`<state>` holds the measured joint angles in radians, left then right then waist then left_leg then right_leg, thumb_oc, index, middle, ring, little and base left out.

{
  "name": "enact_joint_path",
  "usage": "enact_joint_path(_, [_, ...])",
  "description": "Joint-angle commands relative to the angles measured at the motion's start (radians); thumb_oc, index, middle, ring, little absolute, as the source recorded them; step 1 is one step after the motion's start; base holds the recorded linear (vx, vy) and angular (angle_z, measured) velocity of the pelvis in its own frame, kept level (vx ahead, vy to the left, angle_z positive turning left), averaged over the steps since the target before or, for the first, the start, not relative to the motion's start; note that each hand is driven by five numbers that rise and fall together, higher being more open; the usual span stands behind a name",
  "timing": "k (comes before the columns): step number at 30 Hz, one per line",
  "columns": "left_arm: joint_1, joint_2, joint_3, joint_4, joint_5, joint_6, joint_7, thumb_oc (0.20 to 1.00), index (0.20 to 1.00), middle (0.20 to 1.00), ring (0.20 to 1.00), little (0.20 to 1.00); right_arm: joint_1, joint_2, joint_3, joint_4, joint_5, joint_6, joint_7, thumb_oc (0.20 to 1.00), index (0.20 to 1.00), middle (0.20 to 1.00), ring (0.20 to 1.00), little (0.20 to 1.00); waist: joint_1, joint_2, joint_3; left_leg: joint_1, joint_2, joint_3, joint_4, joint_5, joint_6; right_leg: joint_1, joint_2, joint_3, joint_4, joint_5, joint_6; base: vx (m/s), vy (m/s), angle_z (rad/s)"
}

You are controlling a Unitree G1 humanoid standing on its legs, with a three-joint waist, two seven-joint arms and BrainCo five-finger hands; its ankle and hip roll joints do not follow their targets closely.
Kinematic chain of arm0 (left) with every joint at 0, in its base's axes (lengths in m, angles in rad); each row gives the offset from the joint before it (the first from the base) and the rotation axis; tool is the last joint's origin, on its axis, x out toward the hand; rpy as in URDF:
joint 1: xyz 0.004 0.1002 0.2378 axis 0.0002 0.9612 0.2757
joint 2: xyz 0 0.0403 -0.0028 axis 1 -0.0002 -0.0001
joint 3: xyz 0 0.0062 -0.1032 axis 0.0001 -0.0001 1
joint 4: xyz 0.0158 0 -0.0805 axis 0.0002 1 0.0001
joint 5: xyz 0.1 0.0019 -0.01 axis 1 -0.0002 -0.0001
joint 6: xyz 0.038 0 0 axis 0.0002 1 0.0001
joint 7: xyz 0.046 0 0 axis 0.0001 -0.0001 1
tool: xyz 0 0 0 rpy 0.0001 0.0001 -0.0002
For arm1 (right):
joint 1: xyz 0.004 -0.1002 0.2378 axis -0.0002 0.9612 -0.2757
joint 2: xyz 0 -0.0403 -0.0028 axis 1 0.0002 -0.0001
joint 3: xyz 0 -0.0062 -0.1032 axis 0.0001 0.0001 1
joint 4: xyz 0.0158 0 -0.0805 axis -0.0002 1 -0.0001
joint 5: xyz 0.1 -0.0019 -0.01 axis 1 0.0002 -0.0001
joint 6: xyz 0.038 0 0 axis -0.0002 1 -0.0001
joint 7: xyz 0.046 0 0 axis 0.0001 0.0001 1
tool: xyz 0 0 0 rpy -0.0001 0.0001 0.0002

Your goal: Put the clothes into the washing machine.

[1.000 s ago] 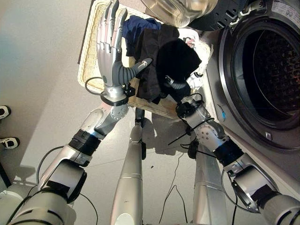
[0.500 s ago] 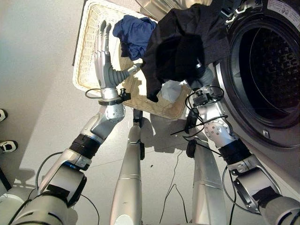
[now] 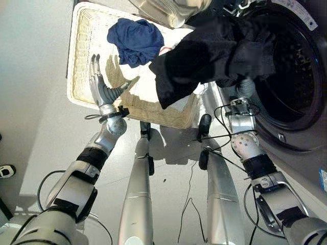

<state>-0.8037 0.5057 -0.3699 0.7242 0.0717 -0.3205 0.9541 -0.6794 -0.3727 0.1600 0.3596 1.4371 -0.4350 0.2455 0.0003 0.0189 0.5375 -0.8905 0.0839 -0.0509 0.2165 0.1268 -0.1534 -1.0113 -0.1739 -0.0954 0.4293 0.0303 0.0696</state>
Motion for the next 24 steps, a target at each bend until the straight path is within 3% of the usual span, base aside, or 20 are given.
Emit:
enact_joint_path(1, [-0.023, 0.025, 0.039, -0.011, -0.042, -0.034, 0.004, 1.000, 1.000, 1.000, 1.000, 1.000, -0.011, -0.031, -0.048, -0.104, 0.025, -0.095, 0.037, 0.200, 0.200, 0.200, 0.200, 0.200, -0.003, -0.006, -0.017, 0.001, -0.093, 0.055, 0.019, -0.012, 0.063, 0.041, 0.078, -0.070, -0.097, 0.107, 0.085, 0.00, 0.000, 0.00])
enact_joint_path(10, [-0.057, 0.038, 0.028, 0.163, -0.111, -0.058, -0.042, 1.000, 1.000, 1.000, 1.000, 1.000, -0.037, -0.082, -0.098, 0.165, 0.102, -0.108, -0.073, 0.200, 0.200, 0.200, 0.200, 0.200, -0.021, -0.008, -0.017, 0.000, -0.082, 0.074, 0.012, -0.015, 0.056, 0.038, 0.088, -0.061, -0.108, 0.105, 0.080, -0.01, 0.030, -0.07])
enact_joint_path(15, [-0.079, 0.039, 0.003, 0.191, -0.134, -0.062, -0.072, 1.000, 1.000, 1.000, 1.000, 1.000, -0.091, -0.125, -0.092, 0.290, 0.031, -0.104, -0.266, 0.200, 0.200, 0.200, 0.200, 0.200, -0.016, -0.001, -0.017, -0.006, -0.079, 0.075, 0.012, -0.012, 0.051, 0.033, 0.090, -0.060, -0.108, 0.105, 0.075, 0.00, 0.000, 0.00])
enact_joint_path(16, [-0.091, 0.051, -0.014, 0.203, -0.148, -0.057, -0.099, 1.000, 1.000, 1.000, 1.000, 1.000, -0.177, -0.207, -0.088, 0.371, 0.025, -0.108, -0.417, 0.200, 0.200, 0.200, 0.200, 0.200, -0.011, 0.002, -0.017, -0.005, -0.082, 0.068, 0.026, -0.021, 0.052, 0.033, 0.092, -0.052, -0.110, 0.108, 0.074, 0.00, 0.000, 0.00])
enact_joint_path(19, [-0.067, 0.064, -0.045, 0.219, -0.147, -0.064, -0.110, 1.000, 1.000, 1.000, 1.000, 1.000, -0.329, -0.348, -0.110, 0.518, -0.026, -0.176, -0.592, 0.200, 0.200, 0.200, 0.200, 0.200, 0.003, 0.002, -0.017, -0.015, -0.073, 0.059, 0.050, -0.041, 0.055, 0.035, 0.088, -0.056, -0.096, 0.102, 0.076, -0.01, -0.043, -0.06])
enact_joint_path(21, [-0.036, 0.093, -0.065, 0.203, -0.160, -0.059, -0.107, 1.000, 1.000, 1.000, 1.000, 1.000, -0.416, -0.446, -0.081, 0.546, -0.113, -0.255, -0.769, 0.200, 0.200, 0.200, 0.200, 0.200, 0.013, -0.012, -0.017, -0.024, -0.072, 0.047, 0.052, -0.044, 0.053, 0.037, 0.091, -0.069, -0.106, 0.109, 0.076, -0.03, -0.081, -0.08])
enact_joint_path(23, [-0.019, 0.112, -0.066, 0.197, -0.169, -0.054, -0.111, 1.000, 1.000, 1.000, 1.000, 1.000, -0.442, -0.496, -0.077, 0.545, -0.170, -0.294, -0.851, 0.200, 0.200, 0.200, 0.200, 0.200, 0.009, -0.020, -0.017, -0.027, -0.067, 0.045, 0.048, -0.042, 0.054, 0.038, 0.093, -0.074, -0.111, 0.113, 0.077, -0.01, -0.050, -0.06])
enact_joint_path(24, [0.008, 0.141, -0.063, 0.191, -0.187, -0.045, -0.126, 1.000, 1.000, 1.000, 1.000, 1.000, -0.454, -0.567, -0.082, 0.490, -0.268, -0.317, -0.993, 0.200, 0.200, 0.200, 0.200, 0.200, 0.003, -0.034, -0.017, -0.026, -0.066, 0.041, 0.047, -0.043, 0.056, 0.042, 0.103, -0.074, -0.117, 0.117, 0.075, 0.00, -0.041, 0.00])
